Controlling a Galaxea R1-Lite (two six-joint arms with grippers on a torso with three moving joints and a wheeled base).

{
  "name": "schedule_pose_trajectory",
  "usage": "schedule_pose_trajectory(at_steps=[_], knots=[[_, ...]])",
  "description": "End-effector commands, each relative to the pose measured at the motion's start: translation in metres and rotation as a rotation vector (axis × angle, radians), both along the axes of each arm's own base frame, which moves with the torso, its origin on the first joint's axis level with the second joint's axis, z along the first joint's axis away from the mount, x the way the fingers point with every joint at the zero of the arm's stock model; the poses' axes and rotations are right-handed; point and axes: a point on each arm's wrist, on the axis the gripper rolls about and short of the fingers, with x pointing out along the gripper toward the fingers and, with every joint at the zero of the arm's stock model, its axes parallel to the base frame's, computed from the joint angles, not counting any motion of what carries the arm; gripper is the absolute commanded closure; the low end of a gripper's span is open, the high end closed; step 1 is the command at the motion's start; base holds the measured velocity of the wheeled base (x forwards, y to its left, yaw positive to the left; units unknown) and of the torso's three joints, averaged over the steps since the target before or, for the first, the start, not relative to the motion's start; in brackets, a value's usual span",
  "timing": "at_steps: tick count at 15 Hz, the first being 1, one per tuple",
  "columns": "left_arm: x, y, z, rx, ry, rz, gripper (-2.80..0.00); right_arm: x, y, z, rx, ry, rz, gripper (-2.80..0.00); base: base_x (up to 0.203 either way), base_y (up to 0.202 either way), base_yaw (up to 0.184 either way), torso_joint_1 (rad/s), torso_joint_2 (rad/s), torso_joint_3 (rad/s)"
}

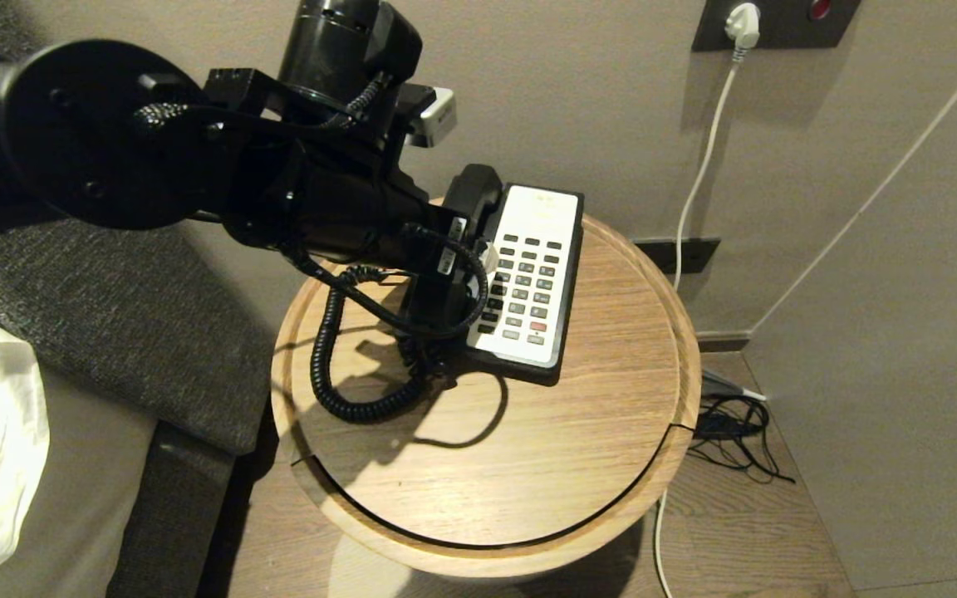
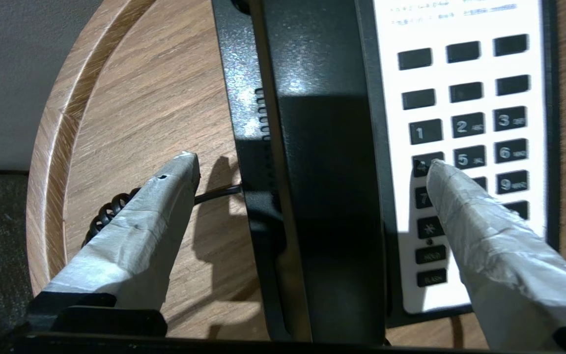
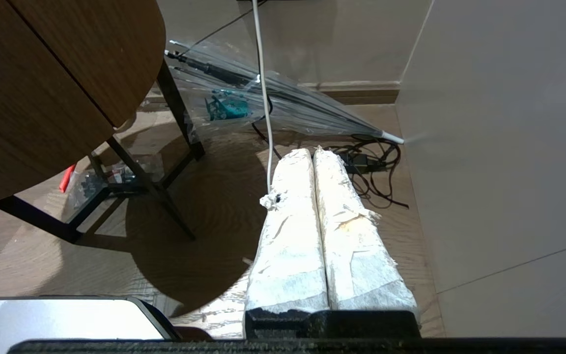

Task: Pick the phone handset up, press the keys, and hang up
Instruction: Pick up the desk phone handset

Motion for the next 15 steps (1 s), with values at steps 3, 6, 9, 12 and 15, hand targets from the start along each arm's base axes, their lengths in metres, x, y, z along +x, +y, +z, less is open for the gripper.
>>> schedule_pose_trajectory(at_steps=[3, 6, 9, 12, 15], knots=[[0.0065, -0.0018, -0.0025, 0.002, 0.004, 0.010, -2.80, 0.0001, 0.0000, 0.0001, -0.001, 0.000, 0.000, 0.00, 0.000, 0.000, 0.000, 0.000, 0.00, 0.000], [0.0109, 0.0009, -0.0043, -0.003, 0.011, 0.028, -2.80, 0.0001, 0.0000, 0.0001, -0.001, 0.000, 0.000, 0.00, 0.000, 0.000, 0.000, 0.000, 0.00, 0.000], [0.0124, 0.0002, -0.0025, -0.023, -0.009, 0.027, 0.00, 0.0001, 0.0000, 0.0001, -0.001, 0.000, 0.000, 0.00, 0.000, 0.000, 0.000, 0.000, 0.00, 0.000], [0.0119, 0.0006, -0.0022, -0.027, -0.013, 0.027, 0.00, 0.0001, 0.0000, 0.0001, -0.001, 0.000, 0.000, 0.00, 0.000, 0.000, 0.000, 0.000, 0.00, 0.000], [0.0100, 0.0022, -0.0004, -0.031, -0.016, 0.026, 0.00, 0.0001, 0.0000, 0.0001, -0.001, 0.000, 0.000, 0.00, 0.000, 0.000, 0.000, 0.000, 0.00, 0.000]])
